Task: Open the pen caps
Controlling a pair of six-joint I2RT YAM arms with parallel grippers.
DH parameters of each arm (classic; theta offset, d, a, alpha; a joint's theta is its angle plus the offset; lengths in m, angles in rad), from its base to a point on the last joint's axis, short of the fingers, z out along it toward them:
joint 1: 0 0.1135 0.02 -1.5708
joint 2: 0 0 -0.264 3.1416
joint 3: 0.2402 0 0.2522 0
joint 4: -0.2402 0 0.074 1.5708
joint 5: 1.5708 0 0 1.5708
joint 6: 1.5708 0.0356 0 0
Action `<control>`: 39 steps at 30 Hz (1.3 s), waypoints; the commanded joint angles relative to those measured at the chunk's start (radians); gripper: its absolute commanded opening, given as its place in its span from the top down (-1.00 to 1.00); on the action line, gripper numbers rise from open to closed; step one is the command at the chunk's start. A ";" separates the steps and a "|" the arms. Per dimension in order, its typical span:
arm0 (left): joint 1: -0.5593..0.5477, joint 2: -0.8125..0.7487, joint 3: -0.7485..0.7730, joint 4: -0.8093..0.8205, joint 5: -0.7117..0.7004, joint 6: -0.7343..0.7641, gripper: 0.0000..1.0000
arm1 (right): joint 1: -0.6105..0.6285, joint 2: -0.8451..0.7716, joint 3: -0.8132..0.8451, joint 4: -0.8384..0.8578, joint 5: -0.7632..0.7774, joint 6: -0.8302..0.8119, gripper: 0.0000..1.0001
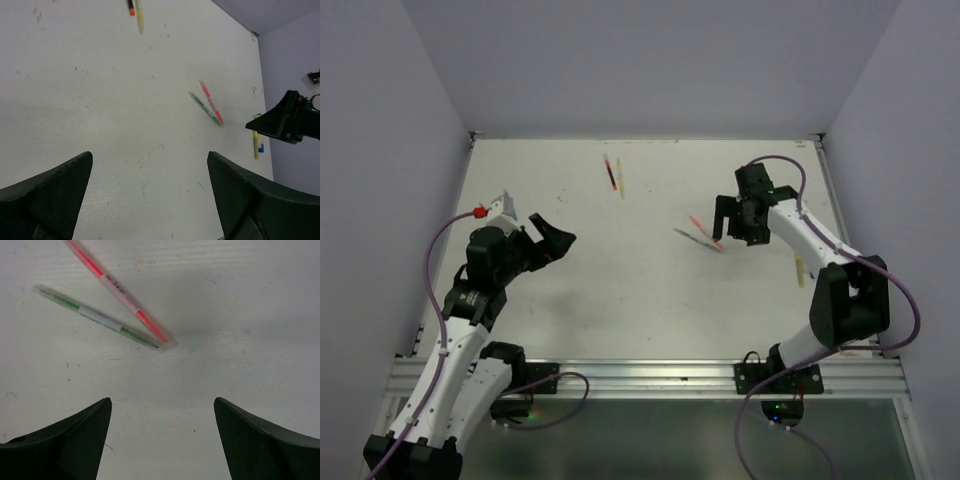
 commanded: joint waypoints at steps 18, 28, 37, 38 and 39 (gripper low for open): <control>0.007 -0.028 -0.039 0.122 0.229 0.036 -1.00 | 0.175 0.314 0.163 0.280 -0.134 -0.257 -0.35; 0.005 -0.037 -0.065 0.141 0.252 0.027 -1.00 | 0.177 0.390 0.192 0.281 -0.142 -0.289 -0.24; 0.005 -0.046 -0.076 0.141 0.262 0.025 -1.00 | 0.177 0.430 0.183 0.290 -0.147 -0.312 -0.10; 0.005 -0.048 -0.077 0.141 0.262 0.025 -1.00 | 0.177 0.430 0.174 0.296 -0.154 -0.312 -0.08; 0.005 -0.049 -0.080 0.141 0.262 0.024 -1.00 | 0.180 0.430 0.168 0.301 -0.162 -0.312 -0.04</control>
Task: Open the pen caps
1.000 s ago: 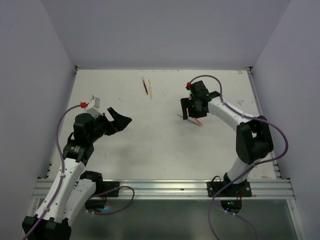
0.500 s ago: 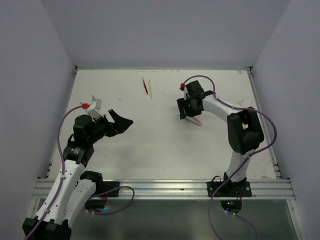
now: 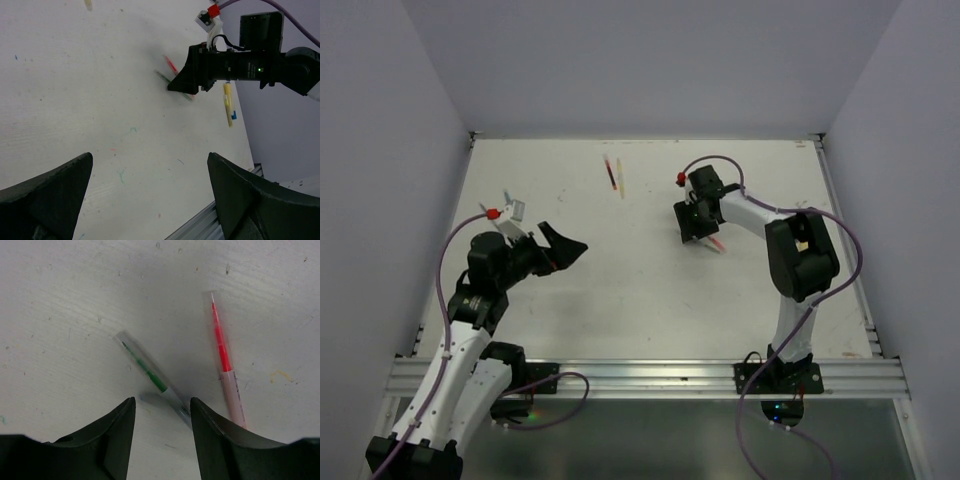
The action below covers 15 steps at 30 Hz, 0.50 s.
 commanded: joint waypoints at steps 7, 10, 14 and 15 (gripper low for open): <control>0.005 -0.020 -0.026 0.008 0.008 0.020 -1.00 | 0.048 -0.003 -0.051 0.037 -0.008 0.015 0.01; 0.005 -0.023 -0.026 0.005 0.006 0.027 -0.99 | 0.076 0.003 -0.080 0.029 0.061 0.012 0.08; 0.005 -0.009 -0.026 0.011 0.020 0.024 -0.98 | 0.085 0.018 -0.123 0.035 0.072 0.016 0.47; 0.005 -0.008 -0.029 0.014 0.020 0.021 -0.98 | 0.095 0.017 -0.130 0.041 0.074 0.018 0.57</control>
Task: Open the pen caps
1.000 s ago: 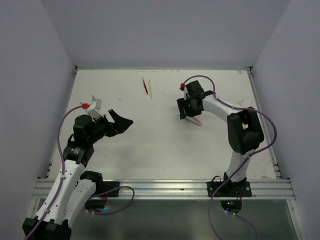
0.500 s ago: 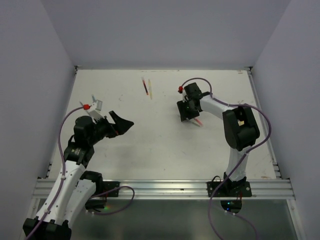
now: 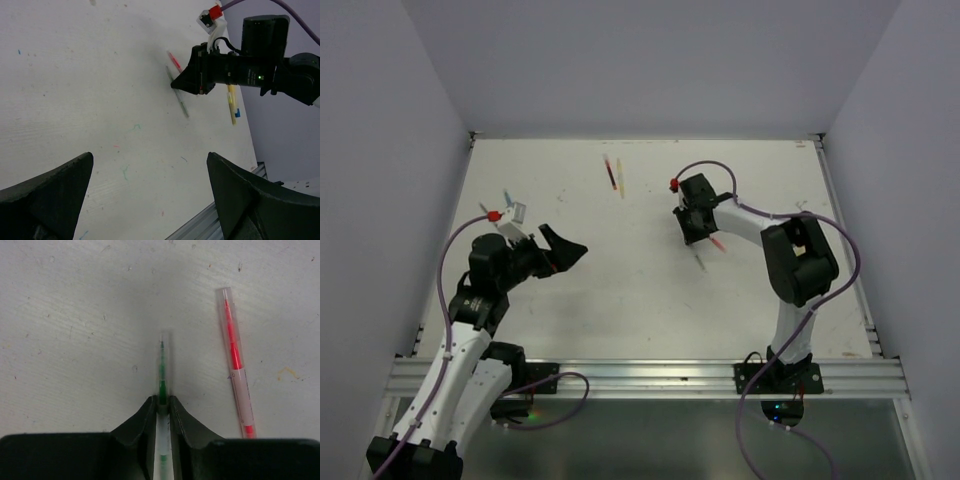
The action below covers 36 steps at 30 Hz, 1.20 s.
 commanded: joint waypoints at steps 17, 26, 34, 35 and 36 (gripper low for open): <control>0.002 0.083 -0.163 0.430 0.217 -0.117 -0.58 | 0.233 -0.445 -0.440 0.526 -0.682 0.418 1.00; -0.086 0.090 -0.239 0.545 0.169 -0.166 -0.23 | 0.389 -0.449 -0.508 0.940 -0.658 0.736 1.00; -0.136 0.066 -0.255 0.505 0.122 -0.163 -0.11 | 0.439 -0.456 -0.474 0.931 -0.558 0.730 1.00; -0.138 0.061 -0.256 0.502 0.123 -0.164 -0.11 | 0.442 -0.457 -0.476 0.935 -0.555 0.729 1.00; -0.138 0.060 -0.259 0.499 0.123 -0.164 -0.09 | 0.443 -0.460 -0.477 0.937 -0.549 0.729 1.00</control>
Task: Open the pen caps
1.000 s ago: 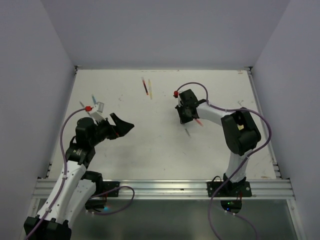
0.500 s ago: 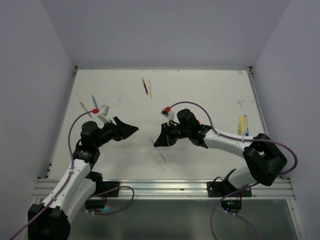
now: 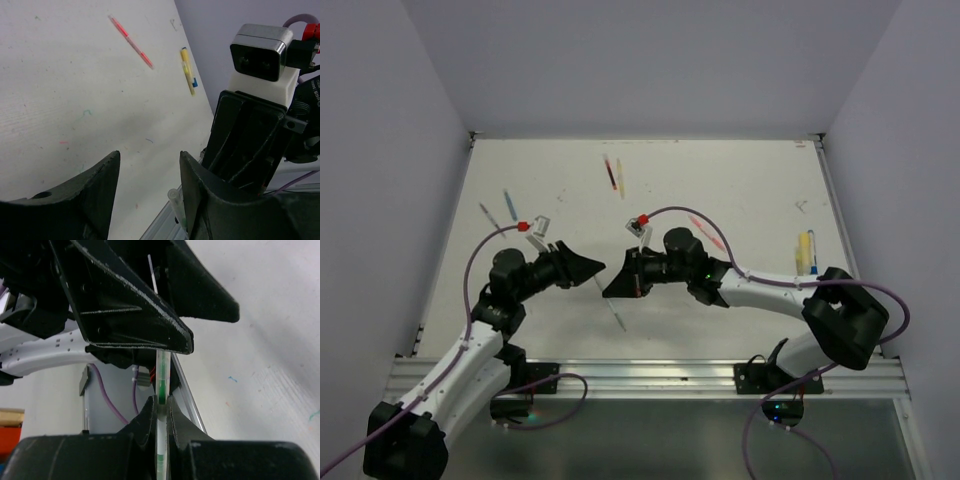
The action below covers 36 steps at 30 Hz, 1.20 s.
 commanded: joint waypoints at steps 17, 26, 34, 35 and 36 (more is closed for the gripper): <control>-0.006 -0.041 -0.014 0.030 0.029 -0.048 0.23 | 0.009 0.036 0.108 -0.009 0.139 -0.055 1.00; -0.006 -0.052 -0.011 0.013 0.033 -0.042 0.75 | 0.008 0.074 0.122 0.004 0.148 -0.047 1.00; -0.006 -0.061 -0.014 0.002 0.003 -0.054 1.00 | 0.023 0.059 0.095 -0.021 0.165 -0.079 0.54; -0.006 -0.065 -0.015 0.002 -0.002 -0.068 1.00 | 0.035 0.062 0.095 -0.027 0.168 -0.085 0.47; -0.006 -0.067 -0.019 0.004 -0.011 -0.074 1.00 | 0.041 0.065 0.097 -0.035 0.182 -0.096 0.42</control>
